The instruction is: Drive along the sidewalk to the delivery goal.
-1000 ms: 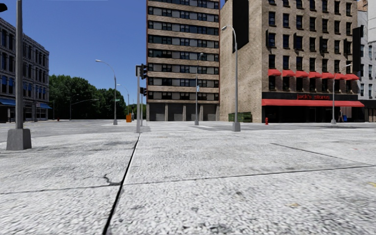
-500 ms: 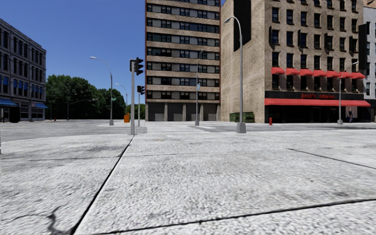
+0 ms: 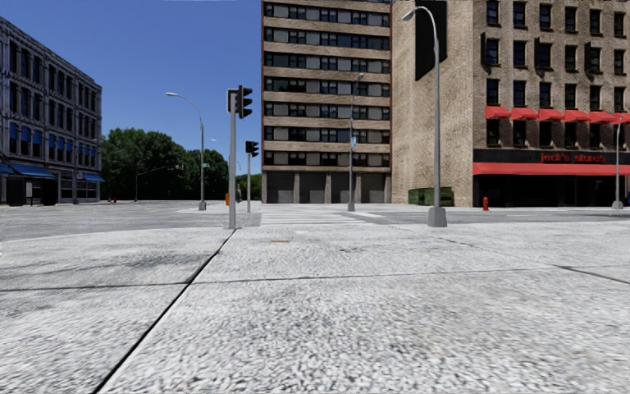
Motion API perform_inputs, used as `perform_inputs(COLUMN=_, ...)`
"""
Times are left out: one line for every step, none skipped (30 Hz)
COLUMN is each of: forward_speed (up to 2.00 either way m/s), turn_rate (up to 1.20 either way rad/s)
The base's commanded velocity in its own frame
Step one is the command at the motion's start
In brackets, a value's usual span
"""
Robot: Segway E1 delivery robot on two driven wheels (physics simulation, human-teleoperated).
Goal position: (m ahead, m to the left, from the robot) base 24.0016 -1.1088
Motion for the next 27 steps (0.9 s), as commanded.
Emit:
perform_inputs(forward_speed=1.94, turn_rate=0.38)
perform_inputs(forward_speed=1.94, turn_rate=0.38)
perform_inputs(forward_speed=1.94, turn_rate=0.38)
perform_inputs(forward_speed=1.94, turn_rate=0.38)
perform_inputs(forward_speed=1.94, turn_rate=0.38)
perform_inputs(forward_speed=1.94, turn_rate=0.38)
perform_inputs(forward_speed=1.94, turn_rate=0.38)
perform_inputs(forward_speed=1.94, turn_rate=0.38)
perform_inputs(forward_speed=1.94, turn_rate=0.38)
perform_inputs(forward_speed=1.94, turn_rate=0.38)
perform_inputs(forward_speed=1.94, turn_rate=0.38)
perform_inputs(forward_speed=1.94, turn_rate=0.38)
perform_inputs(forward_speed=1.94, turn_rate=0.38)
perform_inputs(forward_speed=1.94, turn_rate=0.27)
perform_inputs(forward_speed=1.94, turn_rate=0.04)
perform_inputs(forward_speed=1.94, turn_rate=0.04)
perform_inputs(forward_speed=1.94, turn_rate=0.00)
perform_inputs(forward_speed=1.94, turn_rate=0.00)
perform_inputs(forward_speed=1.94, turn_rate=0.00)
perform_inputs(forward_speed=1.94, turn_rate=0.00)
perform_inputs(forward_speed=1.94, turn_rate=0.00)
perform_inputs(forward_speed=1.94, turn_rate=0.00)
perform_inputs(forward_speed=1.94, turn_rate=0.00)
perform_inputs(forward_speed=1.94, turn_rate=0.00)
perform_inputs(forward_speed=1.94, turn_rate=0.00)
perform_inputs(forward_speed=1.94, turn_rate=0.00)
perform_inputs(forward_speed=1.94, turn_rate=0.00)
